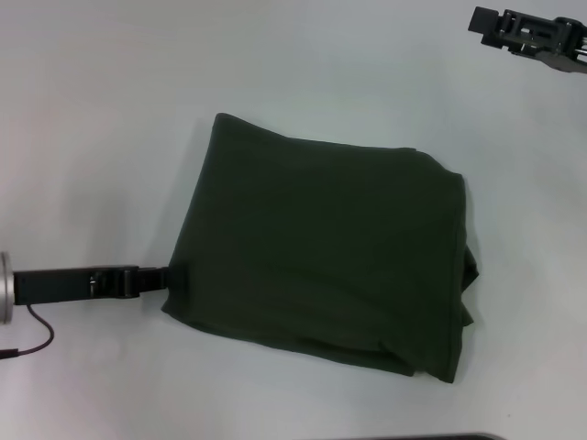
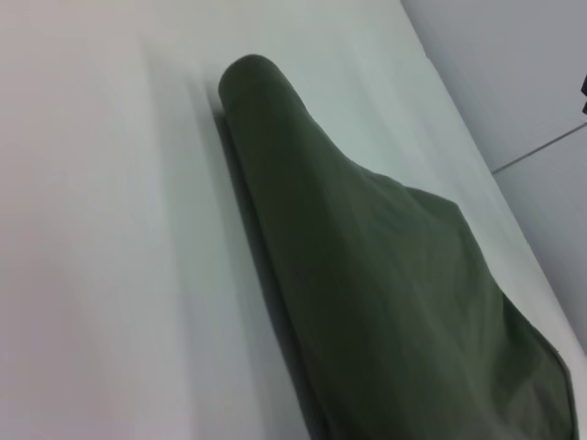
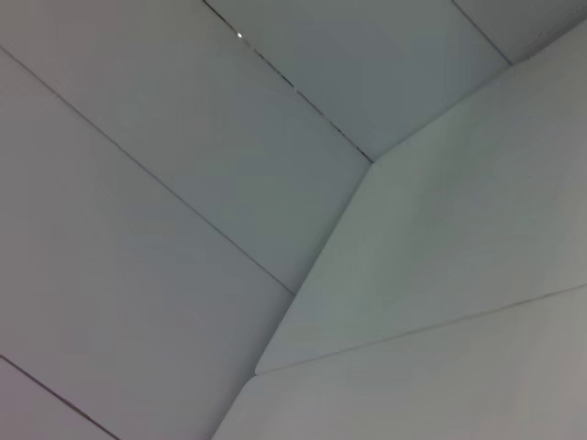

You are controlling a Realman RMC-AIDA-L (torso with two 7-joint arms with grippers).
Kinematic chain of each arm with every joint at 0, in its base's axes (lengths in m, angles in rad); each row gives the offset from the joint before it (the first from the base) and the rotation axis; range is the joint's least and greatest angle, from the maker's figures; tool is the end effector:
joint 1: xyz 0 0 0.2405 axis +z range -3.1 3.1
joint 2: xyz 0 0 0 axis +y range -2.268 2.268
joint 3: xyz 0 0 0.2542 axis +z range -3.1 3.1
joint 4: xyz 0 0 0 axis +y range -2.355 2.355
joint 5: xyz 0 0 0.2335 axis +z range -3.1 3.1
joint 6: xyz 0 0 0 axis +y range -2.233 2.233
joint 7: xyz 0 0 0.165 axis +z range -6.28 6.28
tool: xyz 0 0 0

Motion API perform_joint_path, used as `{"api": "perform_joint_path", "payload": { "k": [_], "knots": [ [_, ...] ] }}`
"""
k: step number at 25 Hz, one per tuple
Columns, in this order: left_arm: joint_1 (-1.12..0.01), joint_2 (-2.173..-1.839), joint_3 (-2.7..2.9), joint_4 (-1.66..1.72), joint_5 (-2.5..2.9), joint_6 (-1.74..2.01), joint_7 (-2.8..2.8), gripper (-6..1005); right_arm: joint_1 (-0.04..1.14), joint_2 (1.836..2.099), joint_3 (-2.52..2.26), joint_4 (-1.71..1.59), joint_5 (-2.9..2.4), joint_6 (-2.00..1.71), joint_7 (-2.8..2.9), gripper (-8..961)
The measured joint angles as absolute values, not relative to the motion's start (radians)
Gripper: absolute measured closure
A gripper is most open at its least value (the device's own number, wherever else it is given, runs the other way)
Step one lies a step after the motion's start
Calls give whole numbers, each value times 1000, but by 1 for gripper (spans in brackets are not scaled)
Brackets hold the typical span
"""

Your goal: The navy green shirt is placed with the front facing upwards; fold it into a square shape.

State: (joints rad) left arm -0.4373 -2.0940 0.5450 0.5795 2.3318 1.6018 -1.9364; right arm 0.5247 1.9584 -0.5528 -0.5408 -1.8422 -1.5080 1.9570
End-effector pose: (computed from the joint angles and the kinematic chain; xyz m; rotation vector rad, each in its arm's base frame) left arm -0.3320 0.2851 -0.0446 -2.5152 -1.7356 -0.5316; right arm 0.2959 0.3805 0.0488 -2.2335 1.4470 1.0547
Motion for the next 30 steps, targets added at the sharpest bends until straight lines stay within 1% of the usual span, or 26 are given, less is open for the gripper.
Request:
{"api": "perform_joint_path", "payload": {
  "k": [8,17,30],
  "knots": [
    [-421,-2098,541,584,2356,1646,-1929,983,532,1956,-556,-541,-1842,-1503,1958,174],
    [-403,-2102,518,589,2386,1695,-1910,939,532,1952,-557,-540,-1842,-1502,1959,174],
    [-421,-2098,516,584,2403,1709,-1927,875,525,1951,-553,-542,-1842,-1502,1960,174]
  ]
}}
